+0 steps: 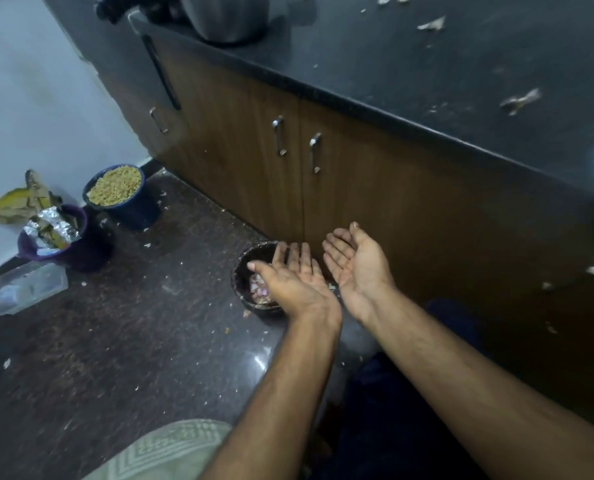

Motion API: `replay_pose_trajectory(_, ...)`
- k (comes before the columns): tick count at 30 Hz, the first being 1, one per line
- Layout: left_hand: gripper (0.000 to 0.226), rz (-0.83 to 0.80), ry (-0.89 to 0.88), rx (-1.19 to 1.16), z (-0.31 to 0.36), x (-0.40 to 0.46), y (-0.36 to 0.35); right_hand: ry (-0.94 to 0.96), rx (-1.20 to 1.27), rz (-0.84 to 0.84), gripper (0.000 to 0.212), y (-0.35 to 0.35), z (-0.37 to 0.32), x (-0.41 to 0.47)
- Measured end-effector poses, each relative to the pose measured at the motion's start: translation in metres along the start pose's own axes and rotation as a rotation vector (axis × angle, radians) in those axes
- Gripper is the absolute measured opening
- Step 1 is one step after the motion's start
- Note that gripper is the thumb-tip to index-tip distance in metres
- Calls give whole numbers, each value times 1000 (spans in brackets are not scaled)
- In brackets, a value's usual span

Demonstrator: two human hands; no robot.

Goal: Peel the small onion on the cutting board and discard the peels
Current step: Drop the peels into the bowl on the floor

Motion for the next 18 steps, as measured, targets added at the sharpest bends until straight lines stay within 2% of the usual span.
replay_pose_trajectory(12, 76, -394, 153, 152, -77, -146, -35, 338, 120, 9, 43, 93, -90, -134)
replay_pose_trajectory(18, 69, -597, 229, 263, -118, -193, -57, 519, 190, 74, 42, 142, -131, -191)
Point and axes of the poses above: each hand's wrist, its own x-axis towards the middle knuckle, its own y-axis out of the back of the hand, z = x × y, the point moved 7 cm from there along x, towards the middle knuckle, and after that the axes turned 5 degrees about -z, right-handed, at the moved point
